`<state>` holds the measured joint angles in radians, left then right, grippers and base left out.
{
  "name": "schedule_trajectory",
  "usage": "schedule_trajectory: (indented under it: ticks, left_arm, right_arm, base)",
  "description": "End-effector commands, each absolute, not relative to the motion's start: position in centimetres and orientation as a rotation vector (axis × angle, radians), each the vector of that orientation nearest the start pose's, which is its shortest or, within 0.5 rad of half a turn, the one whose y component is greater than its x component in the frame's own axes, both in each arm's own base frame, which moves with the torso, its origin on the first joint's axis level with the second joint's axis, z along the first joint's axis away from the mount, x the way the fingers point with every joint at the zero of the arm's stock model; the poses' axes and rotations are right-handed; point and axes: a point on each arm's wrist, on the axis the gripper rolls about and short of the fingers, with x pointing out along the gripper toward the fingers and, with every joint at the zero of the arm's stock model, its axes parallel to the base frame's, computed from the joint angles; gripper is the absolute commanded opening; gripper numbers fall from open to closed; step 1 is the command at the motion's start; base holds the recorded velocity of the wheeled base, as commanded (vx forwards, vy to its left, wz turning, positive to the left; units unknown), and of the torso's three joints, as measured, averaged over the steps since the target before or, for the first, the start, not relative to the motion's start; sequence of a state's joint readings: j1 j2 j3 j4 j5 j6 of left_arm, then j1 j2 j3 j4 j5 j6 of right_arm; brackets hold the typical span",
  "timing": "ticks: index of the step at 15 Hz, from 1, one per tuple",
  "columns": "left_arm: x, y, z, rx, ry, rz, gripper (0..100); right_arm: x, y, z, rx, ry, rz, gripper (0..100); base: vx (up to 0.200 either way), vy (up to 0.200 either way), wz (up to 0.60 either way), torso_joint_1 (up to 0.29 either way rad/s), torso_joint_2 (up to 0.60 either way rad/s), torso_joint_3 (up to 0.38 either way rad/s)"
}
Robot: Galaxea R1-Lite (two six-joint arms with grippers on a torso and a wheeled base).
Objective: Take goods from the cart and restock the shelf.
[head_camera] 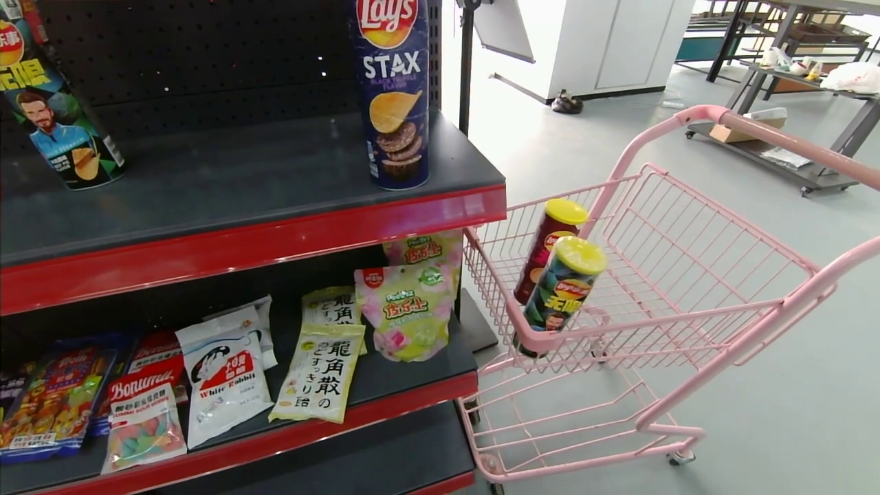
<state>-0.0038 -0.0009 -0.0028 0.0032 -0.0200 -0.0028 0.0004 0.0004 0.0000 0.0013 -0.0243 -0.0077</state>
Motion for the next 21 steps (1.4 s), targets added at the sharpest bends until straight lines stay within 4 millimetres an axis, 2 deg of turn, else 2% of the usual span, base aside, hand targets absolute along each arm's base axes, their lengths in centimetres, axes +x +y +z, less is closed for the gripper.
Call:
schedule_trajectory:
  ticks: [1, 2, 10, 11, 12, 13, 14, 15, 16, 17, 18, 20, 21]
  left_arm:
    - [-2.3, 0.0, 7.6, -0.003, 0.0, -0.023, 100]
    - [-2.3, 0.0, 7.6, -0.003, 0.0, -0.025, 100]
    - [-2.3, 0.0, 7.6, -0.003, 0.0, -0.021, 100]
    - [-2.3, 0.0, 7.6, -0.003, 0.0, -0.02, 100]
    - [-2.3, 0.0, 7.6, -0.003, 0.0, -0.018, 100]
    - [-2.3, 0.0, 7.6, -0.003, 0.0, -0.02, 100]
    - [-2.3, 0.0, 7.6, -0.002, 0.0, -0.018, 100]
    - [-2.3, 0.0, 7.6, -0.002, 0.0, -0.018, 100]
    - [-2.3, 0.0, 7.6, -0.002, 0.0, -0.02, 100]
    - [-2.3, 0.0, 7.6, -0.002, 0.0, -0.02, 100]
    - [-2.3, 0.0, 7.6, -0.002, 0.0, -0.018, 100]
    - [-2.3, 0.0, 7.6, -0.003, 0.0, -0.02, 100]
    - [-2.3, 0.0, 7.6, -0.002, 0.0, -0.018, 100]
  right_arm:
    - [-2.2, -0.1, 7.6, -0.009, 0.011, -0.021, 100]
    - [-1.9, -0.1, 7.6, -0.011, 0.052, -0.017, 100]
    - [-2.0, 0.0, 7.7, -0.071, 0.028, 0.038, 100]
    - [-2.3, 0.1, 9.9, -0.06, -0.029, 0.087, 100]
    - [-0.1, 0.3, 18.7, 0.038, 0.002, 0.17, 100]
    - [0.6, 0.3, 20.4, 0.073, 0.006, 0.17, 100]
    - [5.8, 0.7, 29.1, 0.193, -0.014, 0.222, 100]
    - [9.4, 1.4, 29.7, 0.171, 0.045, 0.269, 100]
    - [11.9, 2.4, 29.2, 0.175, 0.055, 0.325, 100]
    - [14.9, 3.3, 28.3, 0.182, 0.053, 0.353, 100]
    - [18.7, 4.1, 25.9, 0.182, 0.044, 0.36, 100]
    - [21.2, 5.6, 23.0, 0.179, 0.157, 0.432, 100]
    - [21.8, 5.9, 22.4, 0.179, 0.183, 0.447, 100]
  base:
    - [0.0, 0.0, 0.0, -0.051, 0.21, 0.159]
    - [0.0, 0.0, 0.0, -0.027, 0.13, 0.1]
    - [0.0, 0.0, 0.0, -0.002, 0.01, 0.007]
    - [0.0, 0.0, 0.0, 0.0, 0.0, 0.0]
    - [0.0, 0.0, 0.0, 0.0, 0.0, 0.0]
    - [0.0, 0.0, 0.0, 0.0, 0.0, 0.0]
    - [0.0, 0.0, 0.0, 0.0, 0.0, 0.0]
    - [0.0, 0.0, 0.0, 0.0, 0.0, 0.0]
    - [0.0, 0.0, 0.0, 0.0, 0.0, 0.0]
    - [0.0, 0.0, 0.0, 0.0, 0.0, 0.0]
    - [0.0, 0.0, 0.0, 0.0, 0.0, 0.0]
    - [0.0, 0.0, 0.0, 0.0, 0.0, 0.0]
    - [0.0, 0.0, 0.0, 0.0, 0.0, 0.0]
